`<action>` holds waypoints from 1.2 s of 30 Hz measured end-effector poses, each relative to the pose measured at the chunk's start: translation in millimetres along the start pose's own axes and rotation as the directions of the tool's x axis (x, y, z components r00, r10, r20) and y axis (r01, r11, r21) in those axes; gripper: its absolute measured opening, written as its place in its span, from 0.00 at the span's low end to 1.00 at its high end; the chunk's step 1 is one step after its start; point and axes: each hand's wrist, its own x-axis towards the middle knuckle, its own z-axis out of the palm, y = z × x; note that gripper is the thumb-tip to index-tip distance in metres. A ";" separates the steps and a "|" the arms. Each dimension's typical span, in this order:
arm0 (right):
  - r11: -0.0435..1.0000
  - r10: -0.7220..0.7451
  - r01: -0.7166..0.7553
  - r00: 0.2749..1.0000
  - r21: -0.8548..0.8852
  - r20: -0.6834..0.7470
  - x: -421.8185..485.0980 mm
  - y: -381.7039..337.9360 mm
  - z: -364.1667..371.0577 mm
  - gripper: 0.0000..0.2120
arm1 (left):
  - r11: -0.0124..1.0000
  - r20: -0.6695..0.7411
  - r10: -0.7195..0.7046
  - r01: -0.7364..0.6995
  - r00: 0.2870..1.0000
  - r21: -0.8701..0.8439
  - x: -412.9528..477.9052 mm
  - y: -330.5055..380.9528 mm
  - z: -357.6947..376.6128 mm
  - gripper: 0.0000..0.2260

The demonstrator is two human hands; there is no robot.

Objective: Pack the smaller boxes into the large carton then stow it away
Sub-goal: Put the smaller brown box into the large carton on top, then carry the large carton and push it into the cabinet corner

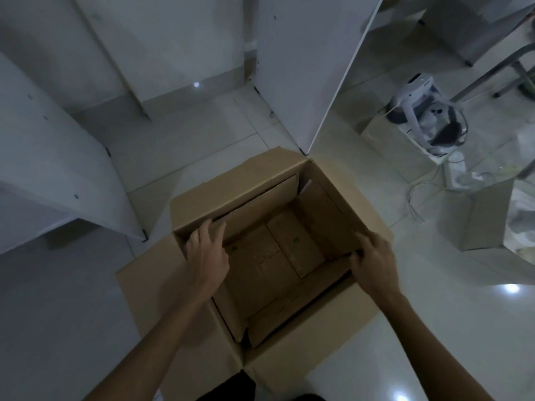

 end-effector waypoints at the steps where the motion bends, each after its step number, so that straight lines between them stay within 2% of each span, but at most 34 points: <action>1: 0.998 0.058 -0.058 0.998 0.002 -0.006 2.5 8.0 -1.6 0.25 | 0.997 -0.017 -0.070 0.069 0.997 -0.046 -7.0 -2.3 0.1 0.31; 4: 0.987 0.150 -0.153 0.987 0.045 0.062 3.4 23.9 -0.2 0.26 | 0.945 -0.004 -0.294 0.290 0.956 -0.151 -30.9 -6.9 6.3 0.40; 7: 0.981 0.140 -0.150 0.986 0.122 0.089 0.4 27.4 6.3 0.28 | 0.891 0.044 -0.405 0.405 0.913 -0.207 -46.0 -11.4 13.4 0.48; 9: 0.982 0.143 -0.151 0.987 0.115 0.072 2.8 27.7 10.7 0.33 | 0.891 0.072 -0.385 0.391 0.920 -0.231 -47.3 -14.3 17.0 0.51; 12: 0.991 0.098 -0.101 0.994 0.085 0.038 10.6 26.6 15.1 0.37 | 0.892 0.051 -0.343 0.342 0.938 -0.296 -37.7 -18.1 18.0 0.47; 16: 0.997 -0.013 0.012 1.000 0.080 0.018 23.2 12.7 17.6 0.38 | 0.896 -0.022 -0.318 0.293 0.948 -0.334 -7.1 -33.3 11.7 0.42; 23: 0.985 -0.155 0.153 0.988 0.076 0.024 74.1 -36.3 25.5 0.36 | 0.918 -0.075 -0.305 0.272 0.949 -0.288 63.6 -77.1 -18.0 0.47; 25: 0.980 -0.185 0.184 0.983 0.079 0.016 91.2 -55.4 30.2 0.36 | 0.914 -0.106 -0.304 0.259 0.947 -0.312 81.7 -88.3 -29.9 0.45; 28: 0.981 -0.173 0.173 0.985 0.083 -0.007 109.9 -83.1 35.3 0.36 | 0.904 -0.153 -0.329 0.263 0.932 -0.337 86.7 -98.4 -38.3 0.41; 31: 0.986 -0.143 0.145 0.989 0.079 -0.023 123.4 -100.9 35.5 0.34 | 0.863 -0.119 -0.403 0.334 0.907 -0.378 63.7 -99.0 -26.3 0.42; 36: 0.971 -0.222 0.225 0.974 0.078 -0.054 154.5 -110.4 38.5 0.31 | 0.821 -0.153 -0.482 0.384 0.863 -0.422 66.4 -96.5 -13.3 0.41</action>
